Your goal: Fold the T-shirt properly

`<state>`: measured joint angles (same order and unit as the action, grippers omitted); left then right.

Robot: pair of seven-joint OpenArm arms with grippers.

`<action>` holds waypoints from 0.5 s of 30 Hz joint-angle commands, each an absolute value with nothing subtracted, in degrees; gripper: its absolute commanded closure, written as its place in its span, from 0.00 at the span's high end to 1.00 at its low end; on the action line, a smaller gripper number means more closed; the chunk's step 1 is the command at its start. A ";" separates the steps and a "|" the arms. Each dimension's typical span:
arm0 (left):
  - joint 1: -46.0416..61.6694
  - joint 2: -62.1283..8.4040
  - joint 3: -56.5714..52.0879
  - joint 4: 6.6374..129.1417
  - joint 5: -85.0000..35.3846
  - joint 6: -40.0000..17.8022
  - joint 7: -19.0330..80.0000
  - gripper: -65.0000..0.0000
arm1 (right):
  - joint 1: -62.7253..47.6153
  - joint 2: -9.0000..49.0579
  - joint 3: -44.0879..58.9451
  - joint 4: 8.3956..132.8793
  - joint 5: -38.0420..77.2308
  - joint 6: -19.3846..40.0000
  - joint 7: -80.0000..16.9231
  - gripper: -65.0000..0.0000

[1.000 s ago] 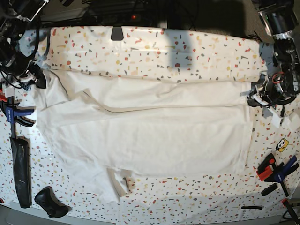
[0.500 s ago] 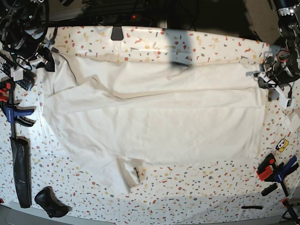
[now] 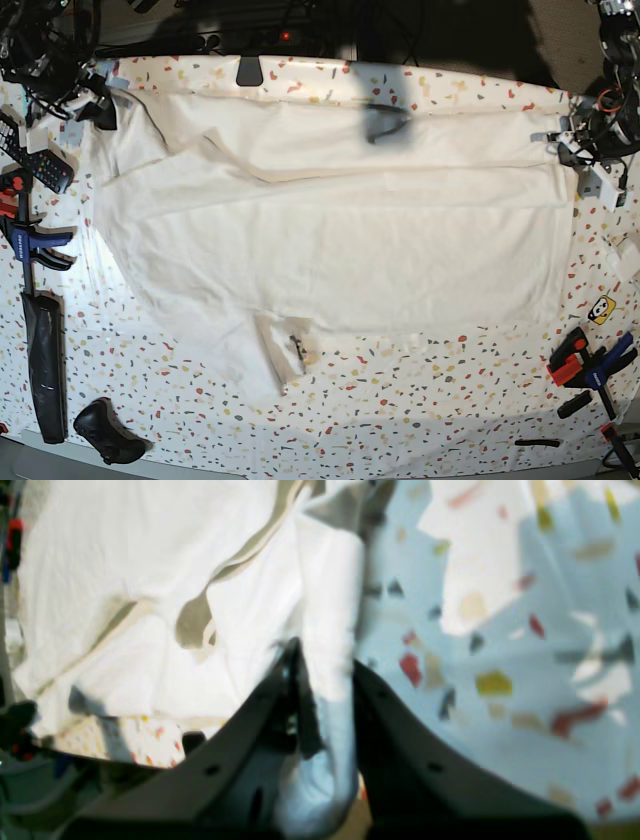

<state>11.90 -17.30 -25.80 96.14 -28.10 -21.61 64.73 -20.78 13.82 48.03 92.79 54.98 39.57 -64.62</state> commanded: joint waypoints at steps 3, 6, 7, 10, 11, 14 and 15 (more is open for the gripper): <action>11.60 -19.31 -26.22 97.19 -28.53 -21.98 64.49 0.00 | -21.71 14.76 48.42 93.95 55.75 39.94 -63.90 0.00; 11.60 -21.23 -26.24 97.19 -28.56 -22.13 64.47 0.00 | -22.09 14.76 48.58 93.95 55.51 39.94 -63.59 0.00; 11.60 -21.91 -26.24 97.17 -28.56 -22.13 64.47 0.00 | -22.09 14.74 48.82 93.95 55.46 39.94 -63.55 0.00; 11.60 -23.46 -26.26 97.17 -28.53 -22.11 64.45 0.00 | -22.06 14.76 49.56 93.95 53.69 39.92 -62.15 0.00; 11.60 -23.75 -26.26 97.17 -28.56 -22.11 64.25 0.00 | -22.09 14.76 49.71 93.95 51.99 39.92 -61.06 0.00; 11.57 -23.81 -26.26 97.17 -28.73 -22.09 62.94 0.00 | -22.04 14.79 49.89 93.95 48.75 39.90 -59.72 0.00; 11.57 -23.81 -26.26 97.17 -29.08 -22.09 62.96 0.00 | -22.04 14.76 49.87 93.95 48.53 39.90 -59.83 0.00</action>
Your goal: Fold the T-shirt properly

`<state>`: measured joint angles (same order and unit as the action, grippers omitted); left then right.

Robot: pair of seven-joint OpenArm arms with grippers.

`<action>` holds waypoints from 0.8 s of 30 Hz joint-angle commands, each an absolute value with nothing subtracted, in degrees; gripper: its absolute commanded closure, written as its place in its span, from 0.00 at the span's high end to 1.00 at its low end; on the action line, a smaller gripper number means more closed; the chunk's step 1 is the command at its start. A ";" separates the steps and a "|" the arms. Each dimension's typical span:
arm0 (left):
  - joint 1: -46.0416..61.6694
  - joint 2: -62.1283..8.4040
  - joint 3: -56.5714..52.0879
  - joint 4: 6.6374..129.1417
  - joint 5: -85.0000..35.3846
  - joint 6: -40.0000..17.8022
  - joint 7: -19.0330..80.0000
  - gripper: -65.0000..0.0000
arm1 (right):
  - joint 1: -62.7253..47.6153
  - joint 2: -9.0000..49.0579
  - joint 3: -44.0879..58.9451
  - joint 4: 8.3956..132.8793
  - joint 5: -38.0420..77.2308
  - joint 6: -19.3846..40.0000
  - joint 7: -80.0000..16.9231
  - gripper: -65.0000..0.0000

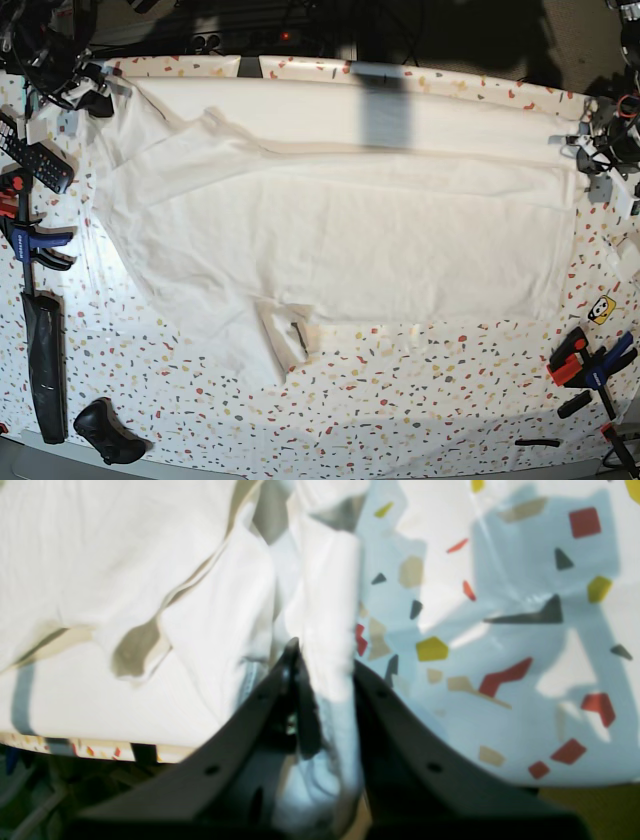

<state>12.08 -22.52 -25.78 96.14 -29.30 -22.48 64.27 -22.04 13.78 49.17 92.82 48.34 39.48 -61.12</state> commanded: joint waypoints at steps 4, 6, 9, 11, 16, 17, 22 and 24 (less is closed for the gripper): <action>11.60 -23.83 -26.26 97.17 -28.97 -22.09 63.00 0.00 | -22.06 14.74 49.87 93.95 48.40 39.88 -59.86 0.00; 11.60 -23.81 -26.26 97.17 -28.99 -22.09 63.00 0.00 | -22.06 14.76 49.87 93.95 48.40 39.88 -59.86 0.00; 11.57 -23.83 -26.26 97.17 -28.99 -22.09 62.98 0.00 | -22.04 14.76 49.87 93.95 48.42 39.88 -60.34 0.00; 11.57 -23.83 -26.26 97.17 -28.97 -22.09 62.96 0.00 | -22.00 14.79 49.87 93.95 48.47 39.88 -61.14 0.00; 11.55 -23.83 -26.26 97.17 -28.97 -22.09 62.94 0.10 | -21.93 14.81 49.87 93.95 50.76 39.90 -62.17 0.14; 11.55 -23.83 -26.26 97.17 -28.95 -22.11 62.96 0.19 | -21.93 14.81 49.87 93.95 51.59 39.88 -62.22 0.21; 11.51 -23.83 -26.26 97.17 -27.59 -22.09 62.57 0.34 | -21.91 15.16 49.89 93.97 52.95 39.88 -62.52 0.28; 11.40 -23.88 -26.26 97.19 -26.98 -22.06 61.30 0.34 | -21.76 15.25 49.89 93.97 53.06 39.88 -62.33 0.28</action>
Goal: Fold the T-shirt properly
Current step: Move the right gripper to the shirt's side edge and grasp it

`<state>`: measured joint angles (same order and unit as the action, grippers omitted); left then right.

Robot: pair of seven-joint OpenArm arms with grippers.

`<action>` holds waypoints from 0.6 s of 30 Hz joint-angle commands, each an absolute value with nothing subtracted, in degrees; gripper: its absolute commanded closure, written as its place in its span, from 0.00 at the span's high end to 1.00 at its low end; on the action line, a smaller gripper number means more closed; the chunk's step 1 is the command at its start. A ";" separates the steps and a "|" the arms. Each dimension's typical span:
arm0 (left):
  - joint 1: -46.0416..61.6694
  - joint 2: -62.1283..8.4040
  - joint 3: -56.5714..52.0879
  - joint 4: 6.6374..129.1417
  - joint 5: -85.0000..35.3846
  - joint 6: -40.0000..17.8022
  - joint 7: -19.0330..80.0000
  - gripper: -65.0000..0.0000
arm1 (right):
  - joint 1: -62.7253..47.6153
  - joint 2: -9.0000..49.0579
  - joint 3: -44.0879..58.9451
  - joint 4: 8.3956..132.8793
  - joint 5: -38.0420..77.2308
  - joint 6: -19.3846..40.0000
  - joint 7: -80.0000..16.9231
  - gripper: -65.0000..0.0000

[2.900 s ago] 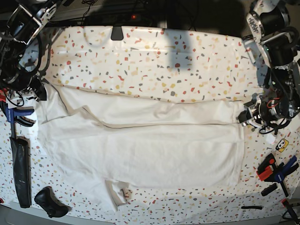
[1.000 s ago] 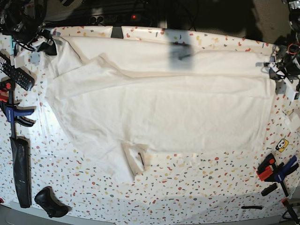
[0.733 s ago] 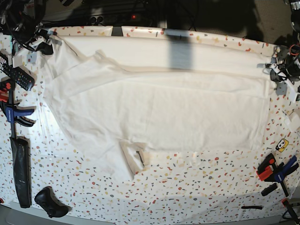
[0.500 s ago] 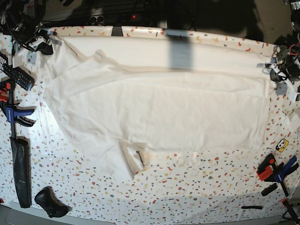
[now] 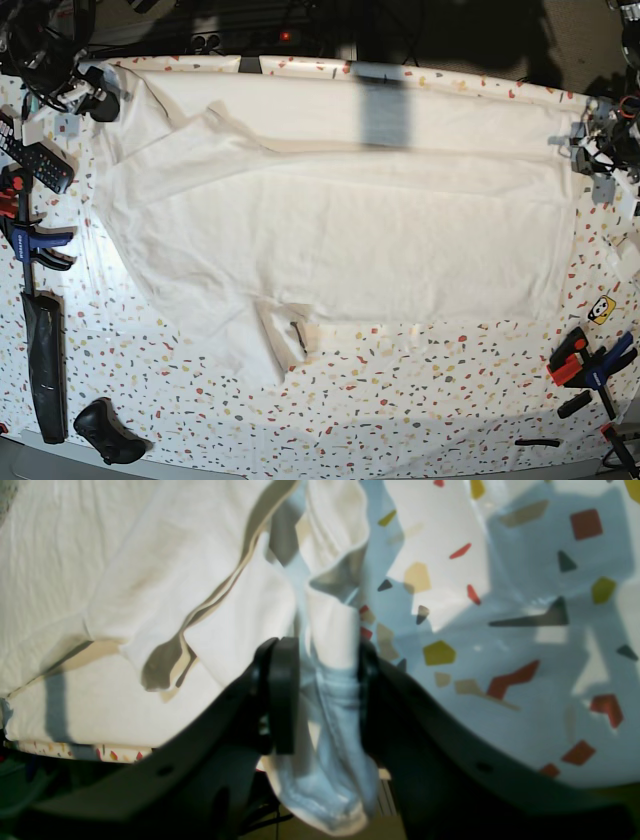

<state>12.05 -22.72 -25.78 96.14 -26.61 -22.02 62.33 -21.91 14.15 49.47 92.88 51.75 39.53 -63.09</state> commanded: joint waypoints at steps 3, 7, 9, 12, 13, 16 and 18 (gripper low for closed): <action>10.98 -23.86 -26.26 97.19 -27.03 -22.04 58.08 0.34 | -21.58 15.27 49.89 93.97 55.51 39.88 -61.71 0.28; 9.76 -23.86 -26.26 97.27 -26.89 -22.11 52.60 0.34 | -19.66 15.25 49.89 94.02 57.65 39.90 -61.76 0.28; 9.02 -23.83 -26.26 97.30 -26.41 -22.09 49.98 0.34 | -17.93 15.22 49.89 94.02 57.69 39.90 -61.80 0.28; 7.68 -23.81 -26.26 97.30 -26.46 -22.09 47.66 0.34 | -15.09 15.27 49.89 94.02 57.65 39.92 -62.00 0.28; 7.09 -23.81 -26.24 97.30 -26.41 -22.09 47.70 0.34 | -14.06 15.25 49.87 94.02 57.65 39.92 -62.08 0.28; 4.99 -23.81 -26.24 97.27 -26.41 -21.85 47.66 0.34 | -11.18 15.25 49.87 94.02 57.04 39.94 -62.22 0.28; 3.42 -23.79 -26.20 97.27 -26.39 -21.06 47.70 0.34 | -9.56 15.25 49.87 94.02 56.93 39.99 -62.22 0.28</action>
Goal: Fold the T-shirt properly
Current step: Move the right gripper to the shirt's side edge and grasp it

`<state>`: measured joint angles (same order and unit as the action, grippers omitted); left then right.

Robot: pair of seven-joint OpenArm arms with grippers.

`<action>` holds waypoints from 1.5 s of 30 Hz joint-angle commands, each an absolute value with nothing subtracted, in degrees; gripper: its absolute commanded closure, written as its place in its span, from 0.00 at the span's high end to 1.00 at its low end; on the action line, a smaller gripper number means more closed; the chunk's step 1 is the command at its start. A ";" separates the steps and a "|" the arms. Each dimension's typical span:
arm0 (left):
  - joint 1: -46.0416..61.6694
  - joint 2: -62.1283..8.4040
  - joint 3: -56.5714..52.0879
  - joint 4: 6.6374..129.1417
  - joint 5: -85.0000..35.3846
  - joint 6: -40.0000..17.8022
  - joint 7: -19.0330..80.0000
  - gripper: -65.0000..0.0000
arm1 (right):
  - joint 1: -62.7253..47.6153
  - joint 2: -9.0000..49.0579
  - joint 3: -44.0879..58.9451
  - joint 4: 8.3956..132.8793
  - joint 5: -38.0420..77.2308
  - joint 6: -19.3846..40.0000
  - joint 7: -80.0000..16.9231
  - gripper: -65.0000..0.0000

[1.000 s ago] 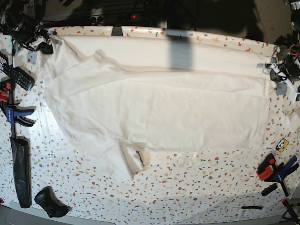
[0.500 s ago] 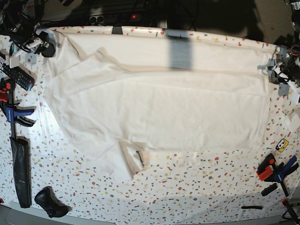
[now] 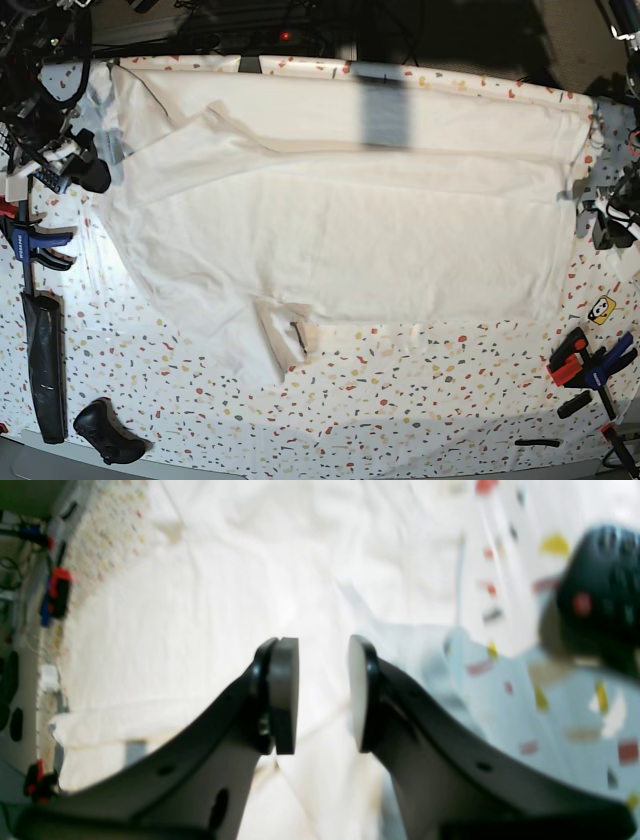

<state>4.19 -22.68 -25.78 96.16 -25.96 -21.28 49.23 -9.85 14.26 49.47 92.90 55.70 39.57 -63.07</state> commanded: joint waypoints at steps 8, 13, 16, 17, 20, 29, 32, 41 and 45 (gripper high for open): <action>-0.67 -23.49 -26.15 97.21 -26.39 -20.80 46.94 0.34 | -4.32 15.27 45.32 94.02 49.82 39.94 -59.37 0.28; -0.97 -21.87 -26.11 97.10 -26.39 -20.80 45.45 0.34 | 0.78 15.27 35.79 94.02 39.88 38.52 -55.40 0.28; -0.97 -20.47 -26.09 97.10 -26.37 -20.80 45.34 0.34 | 4.56 15.27 29.85 93.95 31.66 36.21 -53.10 0.28; -0.97 -19.97 -26.11 97.10 -26.33 -20.80 45.36 0.34 | 5.72 15.27 28.16 93.82 29.58 35.42 -52.53 0.28; -0.95 -18.41 -26.09 97.01 -24.27 -20.80 45.30 0.34 | 8.99 15.27 24.53 91.94 25.45 33.32 -50.83 0.28; -1.15 -17.32 -26.09 88.84 -22.96 -20.78 42.33 0.34 | 21.58 18.22 22.41 77.58 24.21 32.47 -49.17 0.30; -1.13 -17.15 -26.11 87.90 -22.96 -20.78 42.33 0.34 | 25.96 20.18 22.41 71.16 24.23 32.47 -48.49 0.49; -3.18 -17.15 -26.11 87.90 -23.00 -20.75 43.24 0.34 | 34.94 21.58 19.31 51.99 19.11 32.53 -41.21 0.55; -4.19 -17.17 -26.11 87.90 -22.98 -20.75 44.88 0.34 | 37.67 21.58 17.17 42.70 11.31 32.45 -33.98 0.55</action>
<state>-3.16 -16.29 -25.82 86.87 -22.31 -20.75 45.91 35.51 20.53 17.15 41.45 10.72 32.29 -35.22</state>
